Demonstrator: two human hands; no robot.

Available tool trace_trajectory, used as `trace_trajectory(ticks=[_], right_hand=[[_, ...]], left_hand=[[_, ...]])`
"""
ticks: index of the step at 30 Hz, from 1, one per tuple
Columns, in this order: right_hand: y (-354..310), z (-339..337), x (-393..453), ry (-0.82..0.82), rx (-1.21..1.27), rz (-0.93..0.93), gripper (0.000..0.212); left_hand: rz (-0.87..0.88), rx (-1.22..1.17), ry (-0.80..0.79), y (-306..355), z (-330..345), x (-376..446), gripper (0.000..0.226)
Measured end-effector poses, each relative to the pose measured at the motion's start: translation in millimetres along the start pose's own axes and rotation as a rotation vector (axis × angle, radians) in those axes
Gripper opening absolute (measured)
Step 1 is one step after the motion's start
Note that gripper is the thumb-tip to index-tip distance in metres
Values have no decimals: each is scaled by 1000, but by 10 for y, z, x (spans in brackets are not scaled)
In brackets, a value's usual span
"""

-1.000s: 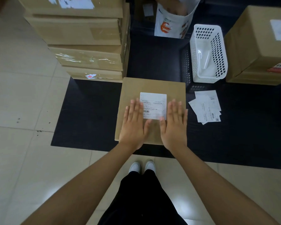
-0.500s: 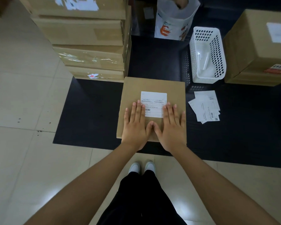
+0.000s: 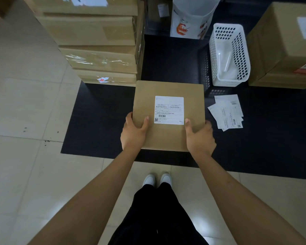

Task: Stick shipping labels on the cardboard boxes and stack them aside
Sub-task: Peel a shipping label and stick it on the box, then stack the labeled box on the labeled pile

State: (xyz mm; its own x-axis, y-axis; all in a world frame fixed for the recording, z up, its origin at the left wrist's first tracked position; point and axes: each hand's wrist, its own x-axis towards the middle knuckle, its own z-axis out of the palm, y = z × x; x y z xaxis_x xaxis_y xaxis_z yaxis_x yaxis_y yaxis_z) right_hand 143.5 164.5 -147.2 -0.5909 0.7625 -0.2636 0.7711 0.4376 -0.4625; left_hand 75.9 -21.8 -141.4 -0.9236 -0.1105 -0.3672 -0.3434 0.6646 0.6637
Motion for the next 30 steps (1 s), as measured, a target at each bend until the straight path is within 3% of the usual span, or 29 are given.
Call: trace_trajectory(ticks=[16,23,30], right_hand=[[63,-97,-149,-44,-3,-30,85],[-64,-674,-106,32,91,-34,82],[153,-1264,-100,91,203,76,80]], left_hand=[[8,-11,-46,33,-120,-128,69],[122,-66,-41,516,-243,-295,70],[249,-129,-216,992,-178,-456,73]])
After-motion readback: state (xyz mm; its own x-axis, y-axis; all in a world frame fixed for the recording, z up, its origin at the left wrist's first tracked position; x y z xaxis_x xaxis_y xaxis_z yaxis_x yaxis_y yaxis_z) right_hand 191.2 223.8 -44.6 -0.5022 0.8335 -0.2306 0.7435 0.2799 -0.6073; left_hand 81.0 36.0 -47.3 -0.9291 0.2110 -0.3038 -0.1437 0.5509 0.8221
